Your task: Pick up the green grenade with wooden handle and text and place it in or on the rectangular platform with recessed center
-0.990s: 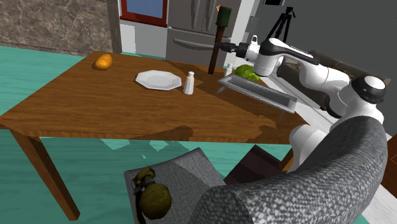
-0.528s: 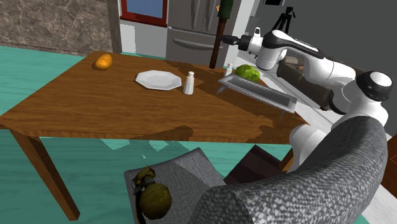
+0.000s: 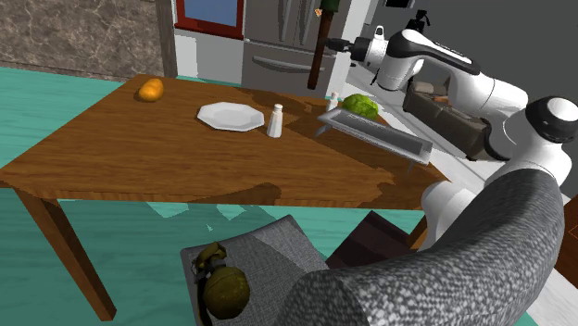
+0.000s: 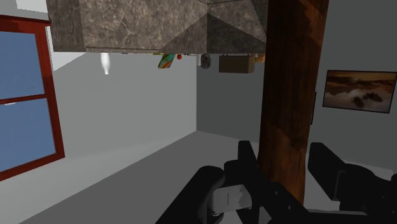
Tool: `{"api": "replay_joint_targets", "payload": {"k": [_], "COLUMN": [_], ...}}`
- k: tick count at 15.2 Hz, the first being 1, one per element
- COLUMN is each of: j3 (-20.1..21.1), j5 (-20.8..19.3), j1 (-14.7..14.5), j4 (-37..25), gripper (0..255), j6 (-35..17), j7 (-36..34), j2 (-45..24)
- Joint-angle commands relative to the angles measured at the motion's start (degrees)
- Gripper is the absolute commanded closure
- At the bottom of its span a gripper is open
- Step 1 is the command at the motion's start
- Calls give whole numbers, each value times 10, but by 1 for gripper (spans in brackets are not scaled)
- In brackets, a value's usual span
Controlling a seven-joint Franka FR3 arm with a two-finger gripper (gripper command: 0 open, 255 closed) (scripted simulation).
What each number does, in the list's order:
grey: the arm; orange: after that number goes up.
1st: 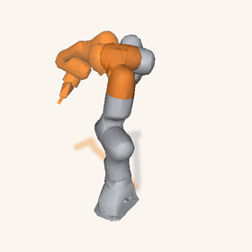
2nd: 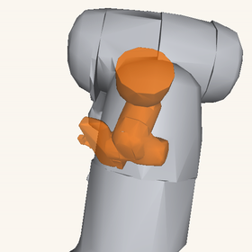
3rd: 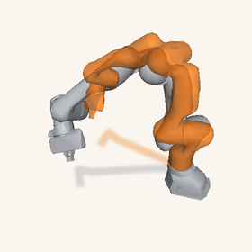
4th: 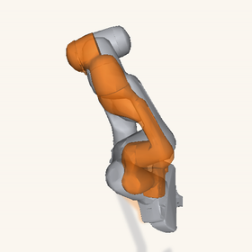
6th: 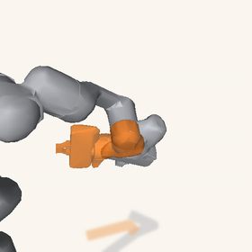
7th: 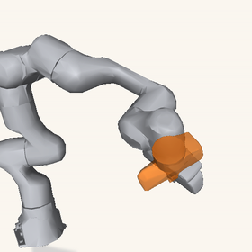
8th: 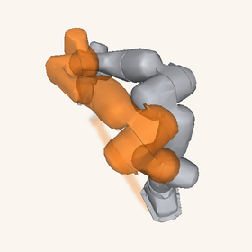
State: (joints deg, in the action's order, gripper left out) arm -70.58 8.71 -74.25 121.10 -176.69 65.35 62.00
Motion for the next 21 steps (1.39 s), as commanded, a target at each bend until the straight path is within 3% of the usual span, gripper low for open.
{"api": "replay_joint_targets", "payload": {"k": [1, 8, 15, 21], "j3": [6, 23, 127, 204], "j5": [3, 12, 16, 18], "j1": [2, 5, 180, 320], "j4": [-9, -45, 104, 207], "gripper": [255, 255, 255, 255], "j6": [7, 34, 43, 83], "j7": [-8, -34, -59, -86], "j2": [-10, -42, 9, 76]}}
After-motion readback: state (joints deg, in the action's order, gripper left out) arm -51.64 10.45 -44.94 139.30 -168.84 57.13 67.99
